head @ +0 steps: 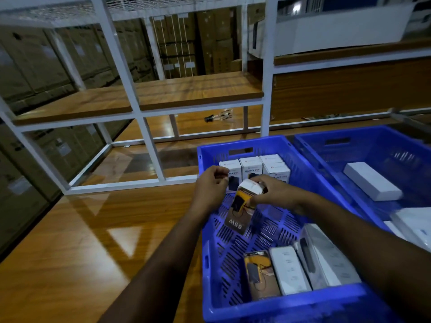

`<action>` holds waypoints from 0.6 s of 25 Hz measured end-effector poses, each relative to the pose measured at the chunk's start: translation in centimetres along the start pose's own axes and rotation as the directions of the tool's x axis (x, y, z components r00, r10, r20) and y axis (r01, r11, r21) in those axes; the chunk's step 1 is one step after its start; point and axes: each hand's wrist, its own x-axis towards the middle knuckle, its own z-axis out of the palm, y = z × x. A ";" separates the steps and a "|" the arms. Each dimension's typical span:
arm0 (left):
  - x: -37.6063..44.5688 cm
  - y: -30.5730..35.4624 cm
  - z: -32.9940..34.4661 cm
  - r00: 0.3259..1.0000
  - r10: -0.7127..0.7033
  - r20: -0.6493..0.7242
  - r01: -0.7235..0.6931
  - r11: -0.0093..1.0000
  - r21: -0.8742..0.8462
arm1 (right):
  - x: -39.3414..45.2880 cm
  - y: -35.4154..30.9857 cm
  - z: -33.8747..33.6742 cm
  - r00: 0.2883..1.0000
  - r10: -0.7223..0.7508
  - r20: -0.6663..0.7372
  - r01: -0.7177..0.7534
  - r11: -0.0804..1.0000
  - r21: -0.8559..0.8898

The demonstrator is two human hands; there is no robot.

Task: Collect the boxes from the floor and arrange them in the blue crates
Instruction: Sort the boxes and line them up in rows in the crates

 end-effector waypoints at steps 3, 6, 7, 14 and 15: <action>0.5 0.7 0.7 0.986 0.004 0.169 0.000 1.000 -0.025 | 0.9 0.5 -0.8 0.993 0.009 -0.117 0.001 0.997 0.083; 0.4 1.1 1.6 0.927 -0.020 0.374 0.038 0.998 -0.041 | 1.3 0.5 -1.2 0.968 0.023 -0.248 0.024 0.982 0.185; 0.4 1.3 2.1 0.923 -0.039 0.382 0.060 0.997 -0.043 | 1.5 0.6 -1.3 0.960 0.027 -0.279 0.040 0.972 0.232; 1.4 1.9 3.1 0.956 -0.160 0.244 0.238 0.910 -0.339 | 2.0 -0.1 -2.1 0.984 0.067 -0.164 0.042 0.807 0.588; 1.5 1.8 3.0 0.946 -0.189 0.265 0.282 0.883 -0.375 | 2.0 -0.2 -1.8 0.987 0.068 -0.143 0.030 0.804 0.594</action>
